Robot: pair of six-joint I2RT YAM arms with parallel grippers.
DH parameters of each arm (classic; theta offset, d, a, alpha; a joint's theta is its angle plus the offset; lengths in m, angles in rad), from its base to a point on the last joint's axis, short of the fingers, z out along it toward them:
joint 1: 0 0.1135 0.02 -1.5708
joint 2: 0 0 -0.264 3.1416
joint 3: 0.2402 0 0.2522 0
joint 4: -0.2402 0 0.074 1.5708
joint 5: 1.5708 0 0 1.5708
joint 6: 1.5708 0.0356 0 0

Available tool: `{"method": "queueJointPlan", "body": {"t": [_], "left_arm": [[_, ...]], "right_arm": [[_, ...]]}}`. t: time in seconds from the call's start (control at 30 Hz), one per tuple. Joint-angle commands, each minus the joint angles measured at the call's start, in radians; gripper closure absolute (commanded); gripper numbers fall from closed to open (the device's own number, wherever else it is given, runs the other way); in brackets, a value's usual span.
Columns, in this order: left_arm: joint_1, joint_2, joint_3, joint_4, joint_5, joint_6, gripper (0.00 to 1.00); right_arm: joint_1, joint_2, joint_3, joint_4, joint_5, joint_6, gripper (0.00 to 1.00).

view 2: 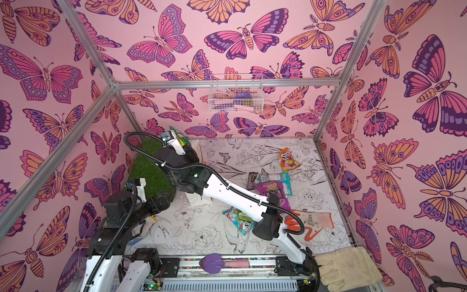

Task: Place the snacks into the paper bag
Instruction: Place the snack in the paper bag.

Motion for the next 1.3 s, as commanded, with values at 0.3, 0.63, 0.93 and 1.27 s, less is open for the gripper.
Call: {"method": "queueJointPlan", "body": {"t": [0.3, 0.63, 0.93, 1.27], "left_arm": [[0.008, -0.003, -0.013, 0.003, 0.015, 0.004, 0.0], [0.006, -0.004, -0.013, 0.002, 0.014, 0.004, 0.0], [0.006, -0.003, -0.013, 0.002, 0.015, 0.004, 0.0], [0.006, -0.001, -0.012, 0.004, 0.015, 0.004, 0.0]], "right_arm": [[-0.006, 0.027, 0.014, 0.11, 0.046, -0.035, 1.0], [-0.019, 0.022, -0.028, 0.09, 0.008, 0.013, 1.0], [-0.023, -0.004, -0.114, 0.072, -0.011, 0.056, 1.0], [-0.022, -0.039, -0.17, 0.075, -0.017, 0.07, 1.0]]}}
